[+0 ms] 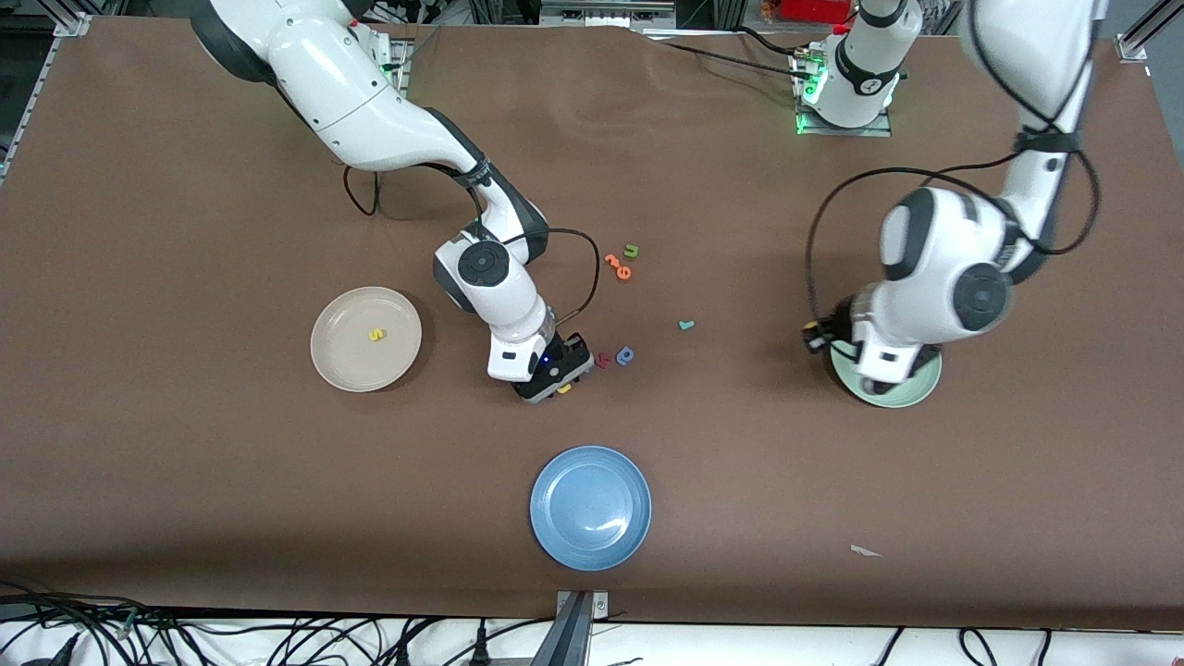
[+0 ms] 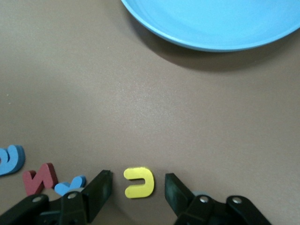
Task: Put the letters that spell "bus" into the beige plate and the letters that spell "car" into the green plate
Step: 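Place the d on the green plate while the right gripper grasps the u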
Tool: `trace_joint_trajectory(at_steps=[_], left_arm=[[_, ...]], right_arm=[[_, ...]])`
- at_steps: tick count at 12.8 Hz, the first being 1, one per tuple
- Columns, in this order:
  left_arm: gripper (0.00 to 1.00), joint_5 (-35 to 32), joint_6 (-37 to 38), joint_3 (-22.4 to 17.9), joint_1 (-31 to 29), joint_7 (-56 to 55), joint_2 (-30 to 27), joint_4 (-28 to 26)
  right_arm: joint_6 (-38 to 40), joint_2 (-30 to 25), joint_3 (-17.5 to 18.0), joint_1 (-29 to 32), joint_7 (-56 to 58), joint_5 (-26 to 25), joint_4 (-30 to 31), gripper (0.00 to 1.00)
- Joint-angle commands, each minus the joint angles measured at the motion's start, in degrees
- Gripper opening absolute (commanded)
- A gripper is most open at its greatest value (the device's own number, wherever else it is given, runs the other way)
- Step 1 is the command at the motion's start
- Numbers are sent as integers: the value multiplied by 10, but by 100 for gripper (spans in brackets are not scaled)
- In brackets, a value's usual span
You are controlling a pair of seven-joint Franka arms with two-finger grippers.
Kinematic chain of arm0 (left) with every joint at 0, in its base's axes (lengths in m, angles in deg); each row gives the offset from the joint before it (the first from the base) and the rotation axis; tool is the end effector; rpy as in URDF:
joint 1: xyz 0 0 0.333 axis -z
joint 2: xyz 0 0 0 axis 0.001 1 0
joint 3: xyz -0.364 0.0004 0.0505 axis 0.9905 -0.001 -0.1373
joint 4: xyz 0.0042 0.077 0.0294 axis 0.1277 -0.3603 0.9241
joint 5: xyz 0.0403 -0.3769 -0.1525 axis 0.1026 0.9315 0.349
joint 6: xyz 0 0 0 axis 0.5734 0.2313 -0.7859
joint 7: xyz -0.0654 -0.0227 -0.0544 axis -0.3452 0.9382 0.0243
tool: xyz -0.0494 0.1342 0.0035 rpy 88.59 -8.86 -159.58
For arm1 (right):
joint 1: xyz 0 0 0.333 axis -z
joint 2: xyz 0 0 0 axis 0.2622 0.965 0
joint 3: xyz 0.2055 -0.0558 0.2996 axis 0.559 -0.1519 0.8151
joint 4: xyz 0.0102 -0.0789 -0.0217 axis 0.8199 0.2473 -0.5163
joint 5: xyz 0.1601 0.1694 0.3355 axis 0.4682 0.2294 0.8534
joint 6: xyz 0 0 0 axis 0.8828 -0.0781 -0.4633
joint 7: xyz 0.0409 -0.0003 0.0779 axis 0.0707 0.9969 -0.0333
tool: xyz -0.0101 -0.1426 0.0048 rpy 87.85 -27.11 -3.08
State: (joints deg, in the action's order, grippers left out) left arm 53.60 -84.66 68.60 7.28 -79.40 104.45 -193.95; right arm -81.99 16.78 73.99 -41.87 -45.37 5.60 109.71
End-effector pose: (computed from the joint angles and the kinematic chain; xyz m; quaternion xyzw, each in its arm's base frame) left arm 0.6270 -0.0946 0.2942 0.9540 0.2679 -0.1291 0.0382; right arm 0.6451 0.4683 0.1482 -0.9417 -0.2851 -0.1611 0.0768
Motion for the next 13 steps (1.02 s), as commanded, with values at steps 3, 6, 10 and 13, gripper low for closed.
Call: trace_joint_trajectory(at_steps=[3, 6, 10, 13], left_arm=[[7, -59, 4, 7, -58, 110, 24, 4], [100, -60, 5, 8, -57, 109, 24, 4], [100, -52, 6, 22, -29, 39, 21, 13], [100, -50, 2, 56, 16, -94, 24, 16]], right_arm=[[-10, 19, 0, -4, 8, -7, -16, 46], [-10, 18, 0, -4, 7, -7, -16, 35], [-8, 14, 0, -4, 6, -5, -16, 30], [-8, 13, 0, -4, 5, -5, -16, 30]])
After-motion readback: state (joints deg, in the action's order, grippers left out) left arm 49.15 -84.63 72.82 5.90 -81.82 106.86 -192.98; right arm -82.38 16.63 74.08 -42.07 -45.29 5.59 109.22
